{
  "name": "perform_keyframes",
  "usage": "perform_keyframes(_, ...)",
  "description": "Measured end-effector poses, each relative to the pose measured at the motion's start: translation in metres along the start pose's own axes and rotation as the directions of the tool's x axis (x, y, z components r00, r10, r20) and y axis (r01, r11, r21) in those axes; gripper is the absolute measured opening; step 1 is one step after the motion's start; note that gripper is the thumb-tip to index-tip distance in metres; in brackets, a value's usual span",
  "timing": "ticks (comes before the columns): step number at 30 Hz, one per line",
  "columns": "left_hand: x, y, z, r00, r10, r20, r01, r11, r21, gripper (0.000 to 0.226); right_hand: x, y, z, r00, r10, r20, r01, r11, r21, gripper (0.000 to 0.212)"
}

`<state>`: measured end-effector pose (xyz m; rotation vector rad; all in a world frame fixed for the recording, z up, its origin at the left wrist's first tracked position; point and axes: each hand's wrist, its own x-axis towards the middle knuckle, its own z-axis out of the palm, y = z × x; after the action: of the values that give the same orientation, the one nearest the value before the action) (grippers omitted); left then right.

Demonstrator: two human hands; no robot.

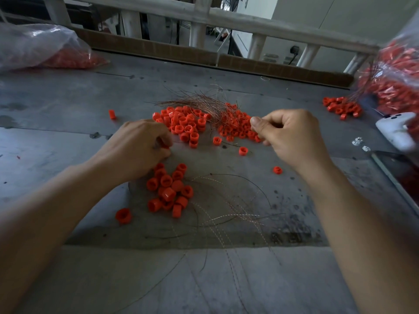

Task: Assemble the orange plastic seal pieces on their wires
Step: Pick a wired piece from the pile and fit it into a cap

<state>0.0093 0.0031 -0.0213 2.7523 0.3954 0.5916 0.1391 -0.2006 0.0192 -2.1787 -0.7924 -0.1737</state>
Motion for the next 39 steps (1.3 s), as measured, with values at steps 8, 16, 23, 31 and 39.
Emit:
perform_keyframes(8,-0.008,0.015,-0.014,0.997,-0.017,-0.076,-0.004,0.964,-0.267,0.002,0.013,0.025,0.005,0.996,0.089,-0.007,-0.089,0.987,-0.13,0.014)
perform_keyframes(16,-0.016,0.028,-0.019,0.998,0.001,-0.071,-0.028,0.924,-0.381,0.015,0.013,0.019,0.026,0.984,-0.063,0.164,0.095,0.976,-0.196,0.033)
perform_keyframes(23,-0.017,0.031,-0.019,0.998,0.02,-0.067,-0.046,0.91,-0.411,0.018,0.015,0.02,0.037,0.954,-0.053,0.295,0.137,0.952,-0.272,0.044)
perform_keyframes(31,-0.019,0.034,-0.019,0.997,0.046,-0.058,-0.066,0.905,-0.419,0.022,0.013,0.021,0.036,0.944,-0.059,0.324,0.166,0.936,-0.312,0.045)
perform_keyframes(39,-0.02,0.034,-0.016,0.998,0.044,-0.046,-0.058,0.912,-0.407,0.022,0.009,0.021,0.035,0.958,-0.086,0.273,0.165,0.945,-0.283,0.04)
